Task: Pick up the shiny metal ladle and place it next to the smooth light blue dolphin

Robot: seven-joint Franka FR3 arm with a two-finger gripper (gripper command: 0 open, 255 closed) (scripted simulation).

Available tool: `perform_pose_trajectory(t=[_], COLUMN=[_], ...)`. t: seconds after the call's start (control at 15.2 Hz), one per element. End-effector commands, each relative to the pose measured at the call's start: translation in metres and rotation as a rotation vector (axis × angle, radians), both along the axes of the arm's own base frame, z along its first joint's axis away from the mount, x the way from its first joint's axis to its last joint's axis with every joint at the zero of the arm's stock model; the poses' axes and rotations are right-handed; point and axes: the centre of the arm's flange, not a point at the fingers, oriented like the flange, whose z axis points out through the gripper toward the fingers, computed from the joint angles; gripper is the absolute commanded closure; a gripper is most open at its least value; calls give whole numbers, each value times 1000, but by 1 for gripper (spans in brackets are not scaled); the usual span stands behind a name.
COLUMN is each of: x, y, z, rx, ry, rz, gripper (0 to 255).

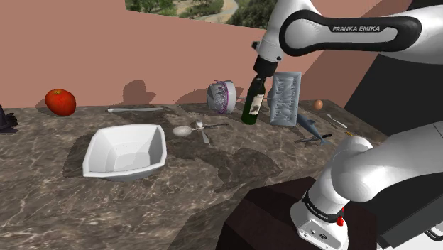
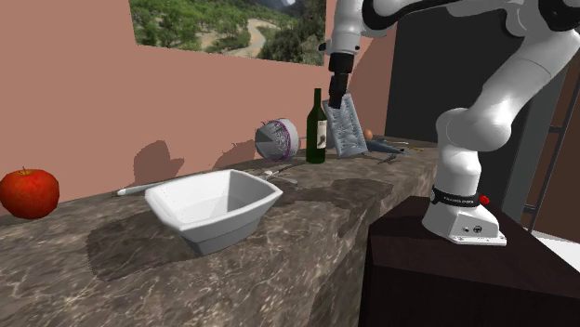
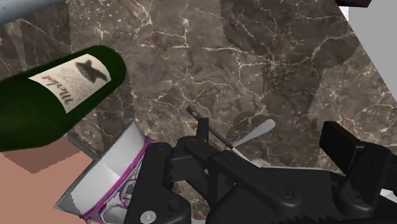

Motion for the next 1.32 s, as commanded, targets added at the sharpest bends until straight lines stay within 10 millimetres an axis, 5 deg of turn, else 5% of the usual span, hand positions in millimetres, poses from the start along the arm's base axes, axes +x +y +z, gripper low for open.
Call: perform_pose_trajectory(t=[0.0,0.53,1.06,1.25], x=[20,96,171,180], y=[-9,-24,-12,-7], z=[-20,-99,-178,-197], rx=[12,62,113,119], ry=[-2,2,5,5], rz=[82,390,698,734], gripper=[0,0,0,0])
